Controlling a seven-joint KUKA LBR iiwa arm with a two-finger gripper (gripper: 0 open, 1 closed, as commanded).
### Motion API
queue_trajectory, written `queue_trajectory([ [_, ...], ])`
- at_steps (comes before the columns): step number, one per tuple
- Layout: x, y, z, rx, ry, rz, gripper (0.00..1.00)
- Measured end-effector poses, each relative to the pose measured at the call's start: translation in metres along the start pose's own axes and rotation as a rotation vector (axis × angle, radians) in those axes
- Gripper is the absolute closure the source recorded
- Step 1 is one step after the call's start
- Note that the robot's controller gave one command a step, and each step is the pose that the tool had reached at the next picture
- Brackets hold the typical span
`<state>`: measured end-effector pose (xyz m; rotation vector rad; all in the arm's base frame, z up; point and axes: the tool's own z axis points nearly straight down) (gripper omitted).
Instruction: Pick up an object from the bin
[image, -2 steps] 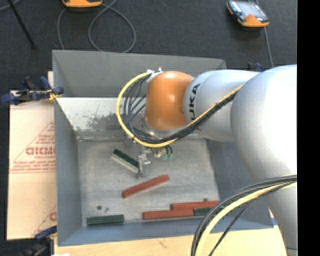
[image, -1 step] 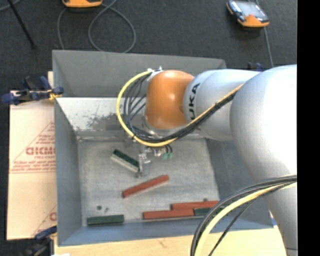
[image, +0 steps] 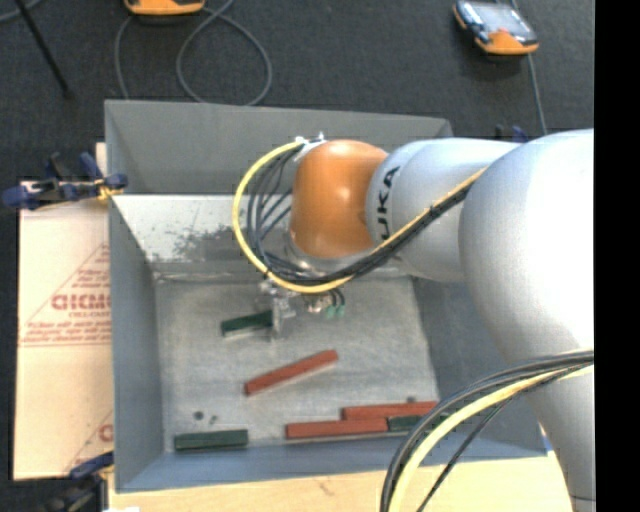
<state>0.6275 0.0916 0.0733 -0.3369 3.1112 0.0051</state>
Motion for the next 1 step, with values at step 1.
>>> queue_trajectory([
  [1,-0.0047,-0.0016,-0.1289,0.004,-0.001,0.008,1.0],
])
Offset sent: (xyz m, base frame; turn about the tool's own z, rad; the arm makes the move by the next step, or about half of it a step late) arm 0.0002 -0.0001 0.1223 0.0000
